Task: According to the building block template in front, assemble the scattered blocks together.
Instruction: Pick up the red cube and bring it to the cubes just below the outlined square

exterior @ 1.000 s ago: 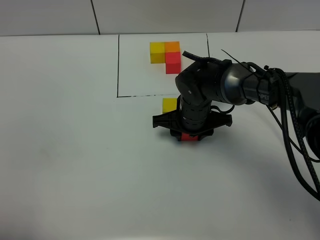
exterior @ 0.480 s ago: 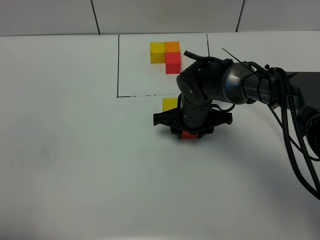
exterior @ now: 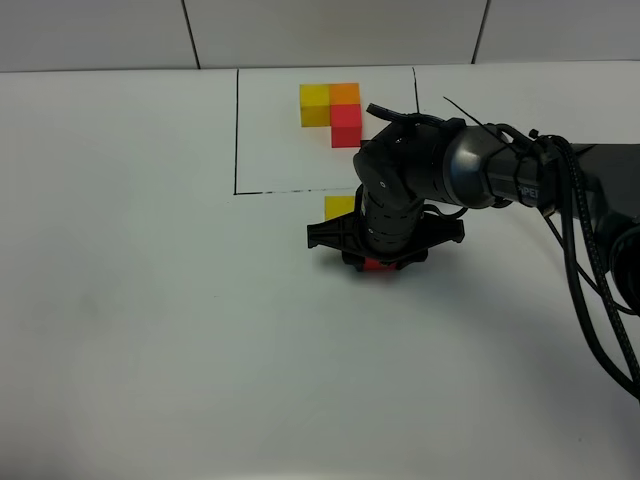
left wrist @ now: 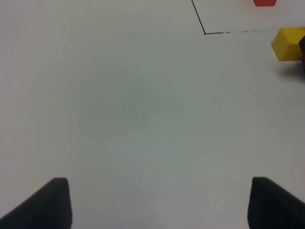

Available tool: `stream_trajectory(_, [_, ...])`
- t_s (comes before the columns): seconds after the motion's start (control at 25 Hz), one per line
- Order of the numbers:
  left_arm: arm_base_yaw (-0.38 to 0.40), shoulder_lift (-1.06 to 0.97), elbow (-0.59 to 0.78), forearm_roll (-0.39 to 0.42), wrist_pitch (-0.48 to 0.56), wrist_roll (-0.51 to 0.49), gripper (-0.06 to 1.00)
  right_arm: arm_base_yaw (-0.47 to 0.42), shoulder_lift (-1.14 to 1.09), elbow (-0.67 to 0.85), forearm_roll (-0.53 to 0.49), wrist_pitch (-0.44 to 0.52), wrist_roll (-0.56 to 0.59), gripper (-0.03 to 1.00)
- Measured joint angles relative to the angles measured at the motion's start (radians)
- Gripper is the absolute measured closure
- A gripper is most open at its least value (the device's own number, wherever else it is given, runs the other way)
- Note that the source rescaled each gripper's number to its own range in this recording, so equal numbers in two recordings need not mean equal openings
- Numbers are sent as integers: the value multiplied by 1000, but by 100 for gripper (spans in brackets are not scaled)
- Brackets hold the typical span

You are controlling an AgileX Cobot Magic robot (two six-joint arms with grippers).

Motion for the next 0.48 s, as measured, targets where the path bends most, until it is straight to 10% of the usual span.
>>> stream_trajectory(0.48, [0, 0, 0, 0, 0, 0, 25, 0, 0, 0, -2, -1, -5, 96])
